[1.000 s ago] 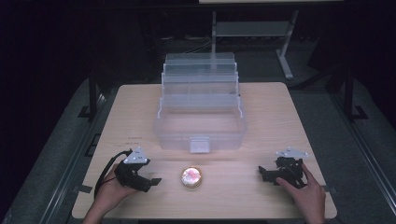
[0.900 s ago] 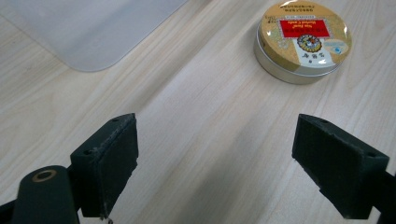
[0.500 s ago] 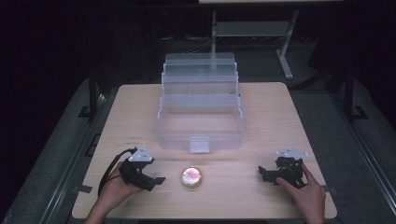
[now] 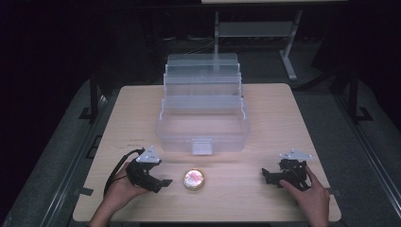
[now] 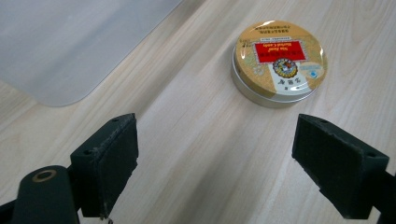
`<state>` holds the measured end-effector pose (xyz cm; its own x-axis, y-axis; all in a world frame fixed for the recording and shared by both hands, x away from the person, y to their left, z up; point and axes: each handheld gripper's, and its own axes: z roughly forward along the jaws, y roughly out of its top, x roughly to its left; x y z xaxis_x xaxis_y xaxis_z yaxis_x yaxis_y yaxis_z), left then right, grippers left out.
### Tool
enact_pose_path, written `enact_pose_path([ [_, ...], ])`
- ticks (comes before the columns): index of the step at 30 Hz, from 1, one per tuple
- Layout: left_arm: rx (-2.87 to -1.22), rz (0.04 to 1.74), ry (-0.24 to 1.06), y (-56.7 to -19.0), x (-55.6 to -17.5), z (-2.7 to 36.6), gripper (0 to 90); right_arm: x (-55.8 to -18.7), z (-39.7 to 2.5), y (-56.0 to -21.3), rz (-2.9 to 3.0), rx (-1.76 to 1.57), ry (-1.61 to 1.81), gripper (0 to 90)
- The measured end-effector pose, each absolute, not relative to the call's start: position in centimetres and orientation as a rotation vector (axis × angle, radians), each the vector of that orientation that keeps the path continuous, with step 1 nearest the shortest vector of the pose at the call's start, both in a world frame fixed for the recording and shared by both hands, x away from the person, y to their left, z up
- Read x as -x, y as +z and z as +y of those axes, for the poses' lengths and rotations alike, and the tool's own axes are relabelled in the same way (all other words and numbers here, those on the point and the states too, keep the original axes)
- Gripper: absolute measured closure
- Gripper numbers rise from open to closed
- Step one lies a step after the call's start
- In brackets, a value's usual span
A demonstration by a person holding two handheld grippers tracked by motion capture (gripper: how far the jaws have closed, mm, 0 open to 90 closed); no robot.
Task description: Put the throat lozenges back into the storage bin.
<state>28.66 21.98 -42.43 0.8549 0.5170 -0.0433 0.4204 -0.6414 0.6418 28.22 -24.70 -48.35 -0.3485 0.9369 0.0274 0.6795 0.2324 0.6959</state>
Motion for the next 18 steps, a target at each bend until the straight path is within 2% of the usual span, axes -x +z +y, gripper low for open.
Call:
enact_pose_path([
  [18,-2.384,0.633,0.142,-41.8,-29.2,20.0,13.8,-28.2,-24.7,-48.4,2.114,-1.487,0.881,0.0],
])
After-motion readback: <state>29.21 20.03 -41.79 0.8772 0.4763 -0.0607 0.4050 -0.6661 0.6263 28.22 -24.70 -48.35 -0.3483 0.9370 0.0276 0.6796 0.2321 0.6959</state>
